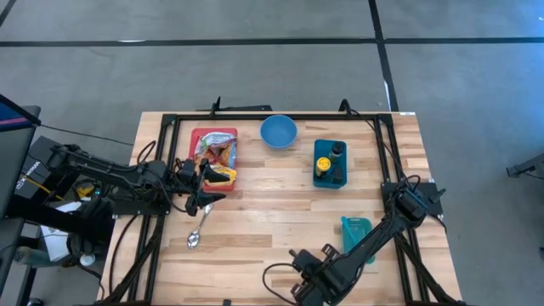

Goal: Pick & Place Food Item
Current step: Put the black spoon into the green bin

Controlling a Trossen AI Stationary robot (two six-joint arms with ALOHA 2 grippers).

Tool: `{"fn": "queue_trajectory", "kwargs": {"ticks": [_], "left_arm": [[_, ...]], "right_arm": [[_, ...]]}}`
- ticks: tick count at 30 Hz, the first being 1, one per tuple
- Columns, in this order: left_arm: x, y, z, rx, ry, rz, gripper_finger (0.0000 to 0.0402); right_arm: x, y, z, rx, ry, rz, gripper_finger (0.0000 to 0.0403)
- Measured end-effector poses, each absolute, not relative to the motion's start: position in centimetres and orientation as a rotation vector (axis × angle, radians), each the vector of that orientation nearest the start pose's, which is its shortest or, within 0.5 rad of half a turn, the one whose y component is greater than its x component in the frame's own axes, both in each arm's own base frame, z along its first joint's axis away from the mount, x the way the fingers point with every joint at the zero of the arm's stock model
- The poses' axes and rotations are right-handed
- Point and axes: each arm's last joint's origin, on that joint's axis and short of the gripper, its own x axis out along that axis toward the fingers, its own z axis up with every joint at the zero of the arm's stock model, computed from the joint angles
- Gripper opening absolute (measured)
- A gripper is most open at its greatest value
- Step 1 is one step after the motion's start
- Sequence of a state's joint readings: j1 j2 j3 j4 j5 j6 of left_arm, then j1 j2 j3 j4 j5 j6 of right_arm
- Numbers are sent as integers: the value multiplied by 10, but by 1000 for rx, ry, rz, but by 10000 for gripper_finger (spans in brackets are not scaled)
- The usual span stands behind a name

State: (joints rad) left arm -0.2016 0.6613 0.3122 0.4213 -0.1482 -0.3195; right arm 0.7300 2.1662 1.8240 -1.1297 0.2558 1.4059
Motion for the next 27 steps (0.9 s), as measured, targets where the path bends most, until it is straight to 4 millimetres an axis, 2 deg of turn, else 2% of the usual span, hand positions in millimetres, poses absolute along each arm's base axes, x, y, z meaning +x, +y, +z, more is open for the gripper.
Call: {"fn": "queue_trajectory", "kwargs": {"ticks": [7, 18, 27], "left_arm": [[156, -28, 245, -331, -62, -64, 286], [156, -28, 245, -332, -61, -64, 286], [156, -28, 245, -332, -61, -64, 286]], "right_arm": [[319, 277, 190, 458, 1283, -569, 33], [315, 270, 178, 431, 1319, -600, 109], [318, 273, 178, 461, 1302, -579, 123]]}}
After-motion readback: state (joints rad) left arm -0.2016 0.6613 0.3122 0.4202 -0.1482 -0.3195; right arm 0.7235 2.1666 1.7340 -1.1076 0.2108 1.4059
